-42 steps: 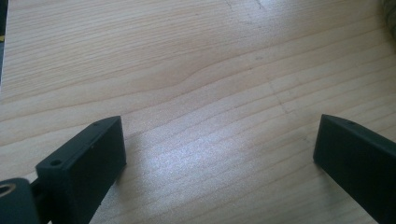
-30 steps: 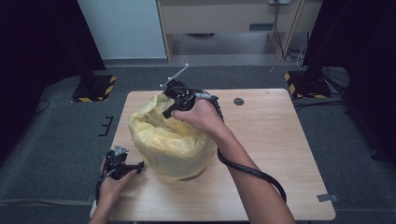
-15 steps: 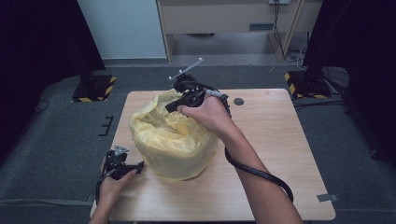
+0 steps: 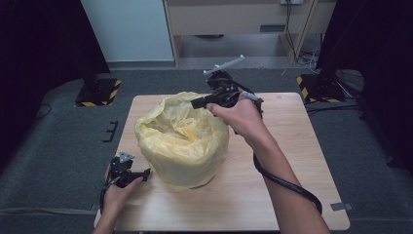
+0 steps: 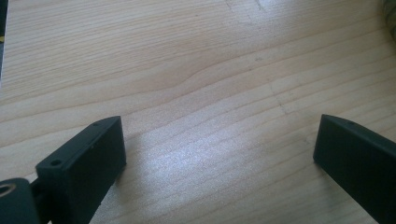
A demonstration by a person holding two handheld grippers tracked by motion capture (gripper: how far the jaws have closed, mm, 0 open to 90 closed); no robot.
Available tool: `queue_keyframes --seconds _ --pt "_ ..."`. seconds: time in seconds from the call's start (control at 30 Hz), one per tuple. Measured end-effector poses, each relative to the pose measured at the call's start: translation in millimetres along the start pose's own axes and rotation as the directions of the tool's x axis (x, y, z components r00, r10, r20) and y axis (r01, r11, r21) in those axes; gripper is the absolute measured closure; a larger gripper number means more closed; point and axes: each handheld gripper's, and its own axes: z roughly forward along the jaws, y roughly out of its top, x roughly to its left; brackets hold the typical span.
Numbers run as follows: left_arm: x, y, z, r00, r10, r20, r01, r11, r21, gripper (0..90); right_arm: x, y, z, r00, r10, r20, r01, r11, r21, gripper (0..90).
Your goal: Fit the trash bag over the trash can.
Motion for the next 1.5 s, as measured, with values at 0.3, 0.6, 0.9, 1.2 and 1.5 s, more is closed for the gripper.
queue_keyframes --seconds 0.3,0.6,0.9,1.2,1.5 --pt "0.1 -0.2 0.1 1.0 0.001 -0.001 -0.001 1.0 -0.003 1.6 -27.6 -24.5 -30.4 0.9977 0.058 0.035 -0.056 0.997 -0.049 90.0" --pt "0.1 -0.3 0.2 1.0 0.001 -0.001 -0.001 1.0 -0.004 1.6 -64.3 -62.7 -60.0 0.9831 0.137 0.122 -0.128 0.989 -0.075 90.0" --pt "-0.1 -0.1 0.2 1.0 0.0 -0.001 0.0 1.0 -0.003 1.6 -97.2 -107.5 -66.1 0.9604 0.201 0.193 -0.194 0.98 -0.053 90.0" --pt "0.0 -0.2 0.2 1.0 0.001 0.0 -0.001 1.0 -0.004 1.6 -123.3 -155.5 -54.8 0.9349 0.251 0.251 -0.257 0.966 -0.008 90.0" --pt "-0.1 -0.4 0.3 1.0 0.0 -0.001 0.0 1.0 -0.006 1.6 -139.2 -194.1 -43.6 0.9168 0.284 0.28 -0.299 0.954 0.01 82.6"
